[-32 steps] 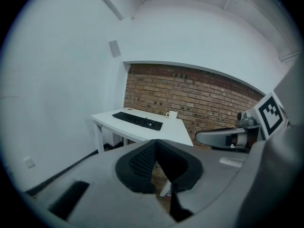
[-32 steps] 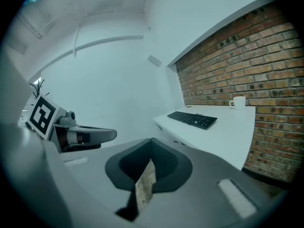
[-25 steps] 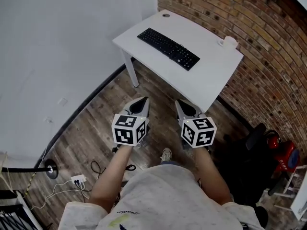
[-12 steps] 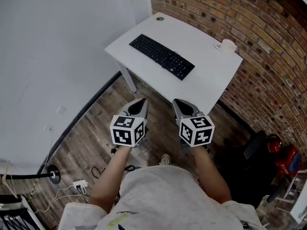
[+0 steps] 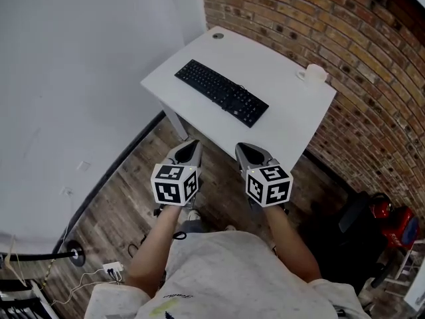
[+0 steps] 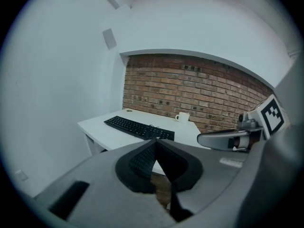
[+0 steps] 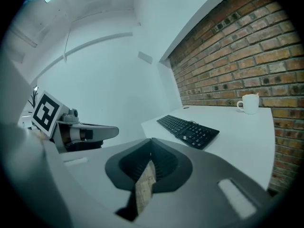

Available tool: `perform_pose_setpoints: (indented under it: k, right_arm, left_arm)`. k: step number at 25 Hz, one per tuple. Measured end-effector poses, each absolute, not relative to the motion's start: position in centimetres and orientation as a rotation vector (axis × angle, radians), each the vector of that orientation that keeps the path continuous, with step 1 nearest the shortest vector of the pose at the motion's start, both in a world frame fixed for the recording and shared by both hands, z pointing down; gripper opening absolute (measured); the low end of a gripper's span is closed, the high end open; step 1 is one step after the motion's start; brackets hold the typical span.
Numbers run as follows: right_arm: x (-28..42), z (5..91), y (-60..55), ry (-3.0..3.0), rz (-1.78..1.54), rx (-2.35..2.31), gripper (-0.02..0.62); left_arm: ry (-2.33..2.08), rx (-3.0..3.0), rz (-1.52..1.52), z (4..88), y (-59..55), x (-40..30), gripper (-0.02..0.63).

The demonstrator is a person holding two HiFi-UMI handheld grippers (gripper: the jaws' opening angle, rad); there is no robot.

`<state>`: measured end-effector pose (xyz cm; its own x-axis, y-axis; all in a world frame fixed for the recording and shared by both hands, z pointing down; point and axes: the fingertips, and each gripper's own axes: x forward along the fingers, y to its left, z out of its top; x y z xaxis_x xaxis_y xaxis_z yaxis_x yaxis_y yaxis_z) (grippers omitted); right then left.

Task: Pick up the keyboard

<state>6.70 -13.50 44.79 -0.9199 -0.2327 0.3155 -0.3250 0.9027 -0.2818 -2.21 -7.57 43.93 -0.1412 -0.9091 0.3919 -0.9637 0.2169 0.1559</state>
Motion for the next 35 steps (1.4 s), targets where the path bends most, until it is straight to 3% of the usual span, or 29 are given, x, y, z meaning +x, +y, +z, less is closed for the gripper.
perform_pose_setpoints:
  k: [24, 35]
  right_arm:
    - [-8.3, 47.7, -24.0, -2.597, 0.576, 0.984, 0.011]
    - [-11.4, 49.5, -26.0, -2.452, 0.625, 1.277, 0.011]
  left_arm:
    - [-1.733, 2.028, 0.239, 47.1, -21.4, -23.2, -0.005]
    - [-1.561, 2.143, 0.292, 48.6, -25.2, -29.7, -0.005]
